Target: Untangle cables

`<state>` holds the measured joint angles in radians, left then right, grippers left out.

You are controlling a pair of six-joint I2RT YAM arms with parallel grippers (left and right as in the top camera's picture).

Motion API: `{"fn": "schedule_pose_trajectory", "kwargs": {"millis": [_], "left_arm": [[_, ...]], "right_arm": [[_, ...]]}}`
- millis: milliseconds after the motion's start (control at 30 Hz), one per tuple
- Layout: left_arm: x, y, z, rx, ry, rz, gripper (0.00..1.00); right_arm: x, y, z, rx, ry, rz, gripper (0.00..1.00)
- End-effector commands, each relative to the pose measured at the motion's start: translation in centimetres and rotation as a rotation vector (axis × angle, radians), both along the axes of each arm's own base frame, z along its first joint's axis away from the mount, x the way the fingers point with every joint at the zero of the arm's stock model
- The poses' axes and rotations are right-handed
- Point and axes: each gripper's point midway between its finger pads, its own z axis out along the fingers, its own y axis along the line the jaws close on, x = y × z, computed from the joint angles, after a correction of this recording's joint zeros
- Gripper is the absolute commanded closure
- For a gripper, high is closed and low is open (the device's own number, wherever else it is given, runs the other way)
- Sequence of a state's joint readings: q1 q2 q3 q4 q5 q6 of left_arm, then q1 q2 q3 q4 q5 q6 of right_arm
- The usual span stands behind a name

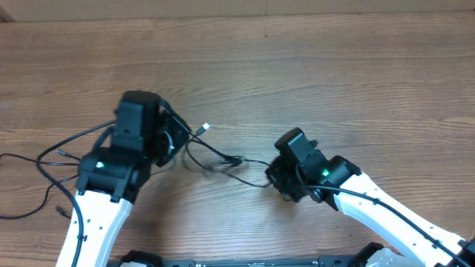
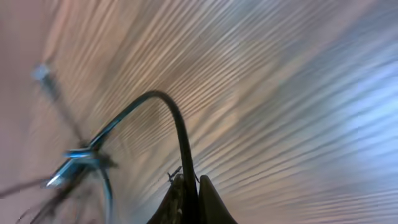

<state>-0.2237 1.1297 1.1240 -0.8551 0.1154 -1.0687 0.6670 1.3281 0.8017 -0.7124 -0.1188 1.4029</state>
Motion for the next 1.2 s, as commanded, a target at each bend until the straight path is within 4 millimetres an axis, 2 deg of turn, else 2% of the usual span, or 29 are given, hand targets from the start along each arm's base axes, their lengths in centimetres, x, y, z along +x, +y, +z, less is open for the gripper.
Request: {"fn": "schedule_pose_trajectory", "kwargs": {"millis": [0, 100, 267, 533, 800, 967, 1067, 1167], "left_arm": [[0.8, 3.8, 0.4, 0.076, -0.028, 0.099, 0.96], [1.0, 7.2, 0.2, 0.097, -0.016, 0.193, 0.96], [0.5, 11.3, -0.1, 0.098, 0.014, 0.326, 0.96], [0.2, 13.4, -0.2, 0.096, 0.019, 0.398, 0.96], [-0.1, 13.3, -0.5, 0.097, 0.037, 0.397, 0.96], [-0.2, 14.5, -0.4, 0.147, 0.033, 0.443, 0.93], [0.4, 15.1, 0.2, 0.143, 0.000, 0.493, 0.91], [2.3, 15.4, 1.8, 0.136, -0.102, 0.500, 0.96]], "right_arm": [[1.2, -5.7, 0.4, -0.236, -0.092, -0.115, 0.96], [-0.4, -11.8, 0.2, -0.421, -0.012, -0.287, 0.96], [-1.0, -15.8, 0.1, -0.471, 0.071, -0.415, 0.96], [-0.9, -18.7, 0.2, -0.497, 0.102, -0.524, 0.96], [-1.1, -19.3, 0.2, -0.518, 0.108, -0.487, 0.96], [-1.3, -20.9, 0.5, -0.584, 0.101, -0.516, 0.96], [-1.3, -22.8, 0.8, -0.625, 0.100, -0.580, 0.96], [-0.6, -25.5, 1.2, -0.657, 0.068, -0.695, 0.95]]}}
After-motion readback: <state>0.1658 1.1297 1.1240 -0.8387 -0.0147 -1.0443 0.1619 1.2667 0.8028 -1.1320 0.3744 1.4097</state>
